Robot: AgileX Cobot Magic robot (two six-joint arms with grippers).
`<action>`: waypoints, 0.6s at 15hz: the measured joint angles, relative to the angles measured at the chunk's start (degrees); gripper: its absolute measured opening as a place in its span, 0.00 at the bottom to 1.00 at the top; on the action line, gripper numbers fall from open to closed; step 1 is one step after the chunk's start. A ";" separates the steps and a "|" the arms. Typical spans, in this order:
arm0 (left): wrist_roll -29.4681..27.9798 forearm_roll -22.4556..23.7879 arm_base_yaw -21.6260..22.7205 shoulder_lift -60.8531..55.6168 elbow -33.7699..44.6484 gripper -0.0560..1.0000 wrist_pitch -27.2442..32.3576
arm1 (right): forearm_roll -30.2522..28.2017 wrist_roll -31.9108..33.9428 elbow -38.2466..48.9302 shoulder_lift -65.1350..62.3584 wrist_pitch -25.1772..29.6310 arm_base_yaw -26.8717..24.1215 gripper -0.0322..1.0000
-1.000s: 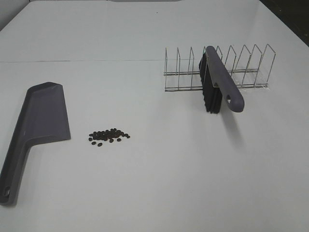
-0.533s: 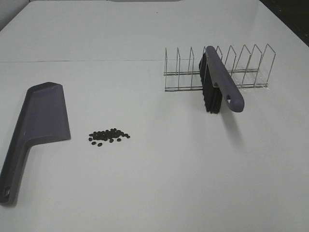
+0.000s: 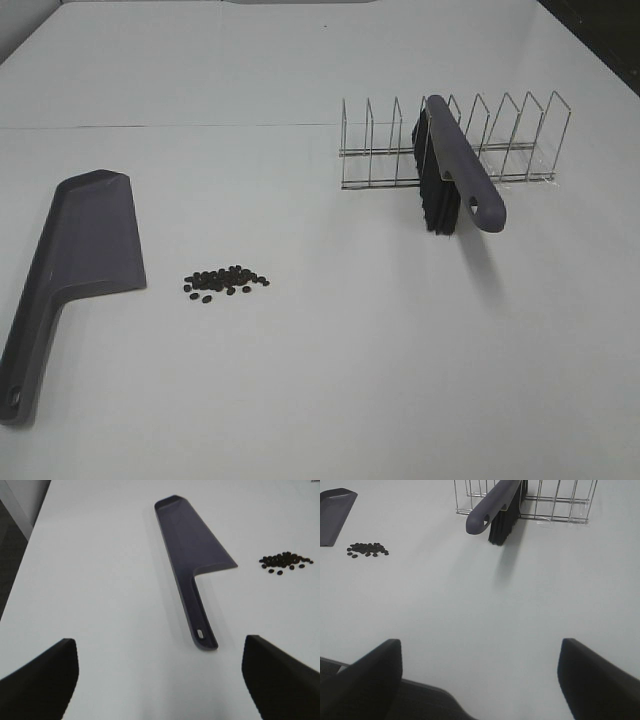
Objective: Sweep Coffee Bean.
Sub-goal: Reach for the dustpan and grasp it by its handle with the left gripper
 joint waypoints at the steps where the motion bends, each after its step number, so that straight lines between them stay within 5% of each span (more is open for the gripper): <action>1: 0.00 0.00 0.06 3.32 0.00 0.82 0.00 | 0.00 0.00 0.00 0.00 0.00 0.00 0.80; 9: -0.06 0.00 0.06 28.36 0.00 0.77 -0.23 | 0.00 0.00 0.00 0.00 0.00 0.00 0.80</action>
